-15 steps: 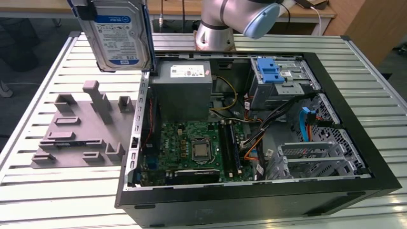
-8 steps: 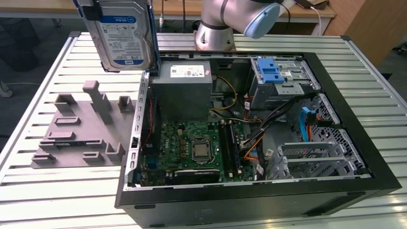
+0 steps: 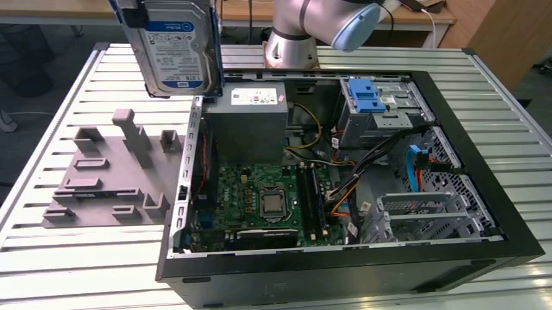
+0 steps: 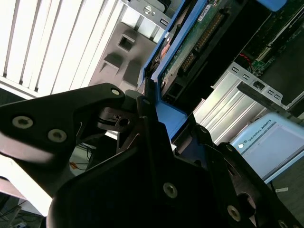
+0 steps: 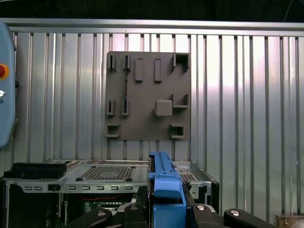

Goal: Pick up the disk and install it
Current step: 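Pick up the disk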

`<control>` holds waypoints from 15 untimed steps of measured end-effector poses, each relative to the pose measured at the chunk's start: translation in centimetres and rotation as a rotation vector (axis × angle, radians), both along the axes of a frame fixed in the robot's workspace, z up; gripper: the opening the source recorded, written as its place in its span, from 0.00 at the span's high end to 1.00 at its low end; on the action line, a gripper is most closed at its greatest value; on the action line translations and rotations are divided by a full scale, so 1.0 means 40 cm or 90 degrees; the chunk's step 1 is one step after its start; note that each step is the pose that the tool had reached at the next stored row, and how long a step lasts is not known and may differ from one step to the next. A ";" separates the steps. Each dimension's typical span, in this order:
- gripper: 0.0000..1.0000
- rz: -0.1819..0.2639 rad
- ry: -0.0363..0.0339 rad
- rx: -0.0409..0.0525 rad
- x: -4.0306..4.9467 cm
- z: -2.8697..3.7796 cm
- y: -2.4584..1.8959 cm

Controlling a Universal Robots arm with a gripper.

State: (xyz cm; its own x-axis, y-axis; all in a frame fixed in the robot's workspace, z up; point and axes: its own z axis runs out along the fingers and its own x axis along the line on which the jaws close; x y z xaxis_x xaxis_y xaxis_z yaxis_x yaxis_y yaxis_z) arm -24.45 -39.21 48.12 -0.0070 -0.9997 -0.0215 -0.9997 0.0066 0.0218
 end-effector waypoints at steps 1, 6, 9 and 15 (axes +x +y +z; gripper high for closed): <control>0.64 0.000 0.0001 0.0000 0.004 0.000 0.000; 0.64 0.000 0.0003 0.0000 0.021 0.000 0.000; 0.64 0.000 0.0005 0.0000 0.031 0.000 0.000; 0.64 0.000 0.0008 0.0000 0.049 0.000 -0.001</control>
State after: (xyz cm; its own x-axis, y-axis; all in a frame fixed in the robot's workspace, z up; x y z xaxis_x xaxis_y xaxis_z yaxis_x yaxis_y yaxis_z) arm -22.48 -39.23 48.13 -0.0071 -0.9997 -0.0216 -0.9997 0.0066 0.0230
